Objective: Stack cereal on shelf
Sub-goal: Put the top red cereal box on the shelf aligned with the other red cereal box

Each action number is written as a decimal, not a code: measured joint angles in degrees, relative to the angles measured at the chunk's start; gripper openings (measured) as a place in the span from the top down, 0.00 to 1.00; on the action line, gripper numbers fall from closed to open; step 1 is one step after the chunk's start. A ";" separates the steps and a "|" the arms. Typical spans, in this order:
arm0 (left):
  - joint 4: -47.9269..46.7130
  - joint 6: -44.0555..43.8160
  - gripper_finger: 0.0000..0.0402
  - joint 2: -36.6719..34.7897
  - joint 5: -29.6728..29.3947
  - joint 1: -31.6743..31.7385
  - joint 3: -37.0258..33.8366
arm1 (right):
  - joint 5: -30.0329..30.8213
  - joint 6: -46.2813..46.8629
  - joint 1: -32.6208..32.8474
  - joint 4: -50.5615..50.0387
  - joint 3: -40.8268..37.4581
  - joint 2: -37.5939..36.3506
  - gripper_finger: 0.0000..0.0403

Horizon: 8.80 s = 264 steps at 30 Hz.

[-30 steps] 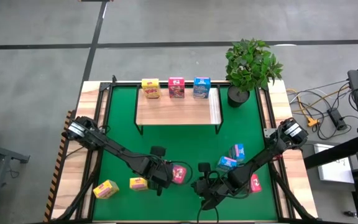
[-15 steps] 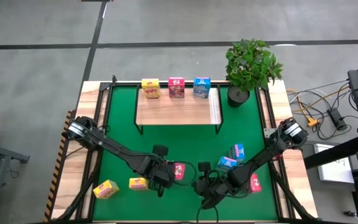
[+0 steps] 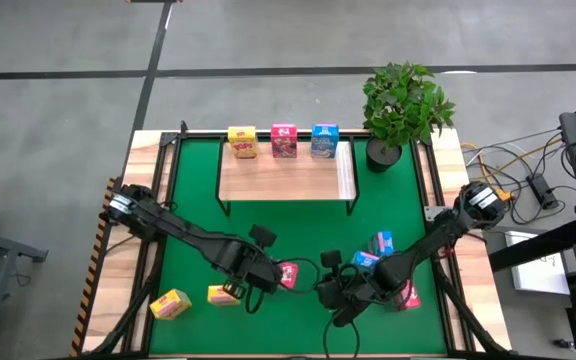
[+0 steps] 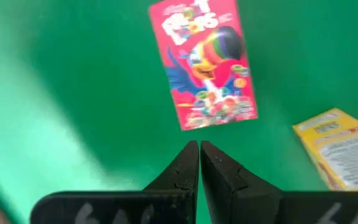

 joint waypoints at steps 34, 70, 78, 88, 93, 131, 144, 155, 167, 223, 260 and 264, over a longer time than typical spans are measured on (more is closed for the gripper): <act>21.05 13.61 1.00 0.00 25.35 11.19 -18.45 | 2.91 4.80 -1.97 9.26 -6.29 -2.60 0.98; 24.56 3.24 1.00 -11.51 12.05 10.75 -27.29 | -6.52 10.61 -12.49 10.80 -5.18 -0.75 0.98; 27.63 1.48 1.00 -19.06 8.48 10.75 -32.60 | -6.85 11.71 -13.99 10.70 -2.87 1.19 0.98; 40.50 -2.64 1.00 -30.12 7.21 8.87 -44.32 | -9.91 17.37 -14.08 7.52 1.92 7.16 0.98; 44.20 -3.23 1.00 -32.44 6.98 8.89 -50.10 | -15.52 24.25 -14.08 3.37 3.53 7.75 0.98; 64.75 0.93 1.00 -28.08 8.35 9.04 -62.11 | -15.33 26.09 -16.34 14.21 2.65 15.34 0.98; 51.24 -4.57 1.00 -29.70 7.19 9.04 -58.37 | -13.16 15.73 -16.73 25.67 2.75 10.85 0.98; 43.39 -9.85 1.00 -30.02 6.95 8.84 -55.62 | -12.20 7.26 -19.20 31.22 2.76 11.20 0.98; 45.43 -8.00 1.00 -31.47 7.26 8.34 -51.95 | -12.50 16.65 -19.09 13.38 2.76 9.67 0.98; 55.06 -17.38 1.00 -31.74 3.78 8.19 -56.77 | -26.35 5.19 -18.68 11.20 3.50 11.90 0.98; 47.10 -22.99 1.00 -37.59 6.51 7.23 -58.37 | -28.76 8.67 -20.44 36.01 -4.33 17.28 0.98; 48.81 -23.24 1.00 -36.61 6.64 7.10 -58.55 | -28.56 8.69 -20.81 36.14 -3.90 18.66 0.98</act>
